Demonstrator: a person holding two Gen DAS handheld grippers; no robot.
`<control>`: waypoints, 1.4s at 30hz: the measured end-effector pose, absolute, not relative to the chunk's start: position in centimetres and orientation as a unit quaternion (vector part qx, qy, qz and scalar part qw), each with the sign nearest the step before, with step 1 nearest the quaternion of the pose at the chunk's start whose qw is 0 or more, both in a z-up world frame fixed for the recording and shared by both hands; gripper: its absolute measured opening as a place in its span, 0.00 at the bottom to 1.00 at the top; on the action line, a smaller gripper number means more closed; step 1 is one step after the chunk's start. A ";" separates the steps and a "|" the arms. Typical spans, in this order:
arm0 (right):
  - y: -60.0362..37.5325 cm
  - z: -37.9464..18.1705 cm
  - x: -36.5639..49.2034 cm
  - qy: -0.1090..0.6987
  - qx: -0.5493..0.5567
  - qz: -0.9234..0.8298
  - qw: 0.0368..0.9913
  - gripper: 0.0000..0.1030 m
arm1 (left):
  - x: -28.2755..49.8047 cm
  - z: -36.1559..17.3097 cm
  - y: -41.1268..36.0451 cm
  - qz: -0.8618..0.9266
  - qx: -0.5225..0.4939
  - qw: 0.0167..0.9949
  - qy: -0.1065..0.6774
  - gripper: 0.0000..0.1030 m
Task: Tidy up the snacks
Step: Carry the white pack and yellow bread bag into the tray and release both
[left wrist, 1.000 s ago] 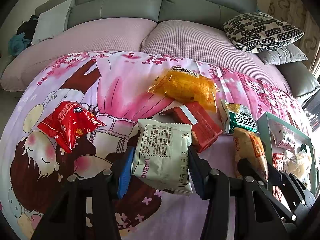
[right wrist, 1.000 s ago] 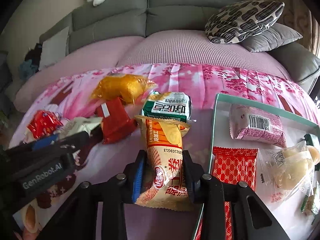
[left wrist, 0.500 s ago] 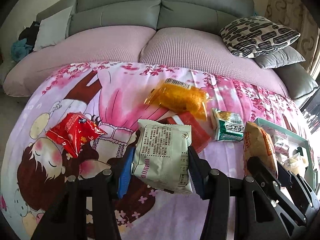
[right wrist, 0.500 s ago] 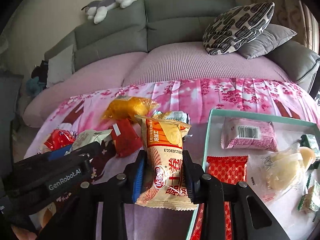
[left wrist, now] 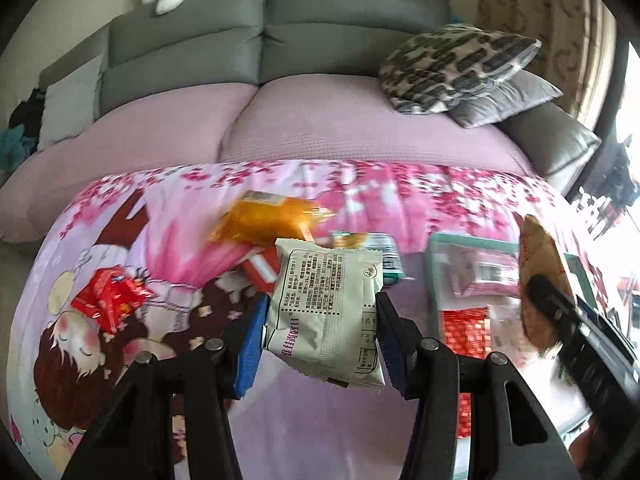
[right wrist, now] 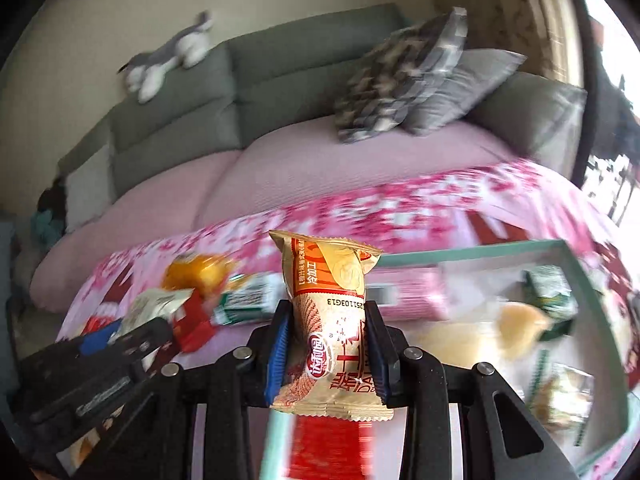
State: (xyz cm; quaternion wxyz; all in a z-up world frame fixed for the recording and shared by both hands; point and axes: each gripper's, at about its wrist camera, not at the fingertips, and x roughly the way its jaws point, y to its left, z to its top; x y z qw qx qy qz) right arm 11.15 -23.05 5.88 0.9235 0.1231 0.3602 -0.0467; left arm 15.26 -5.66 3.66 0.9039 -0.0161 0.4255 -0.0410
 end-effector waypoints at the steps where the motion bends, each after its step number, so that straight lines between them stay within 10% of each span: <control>1: -23.9 6.0 11.0 0.359 0.129 -0.055 0.923 0.36 | 15.2 3.7 -6.3 -0.048 -0.013 0.903 0.426 0.52; 42: -37.5 3.6 7.4 0.395 0.198 -0.212 0.871 0.37 | 15.2 0.0 -18.8 -0.134 0.058 0.881 0.450 0.55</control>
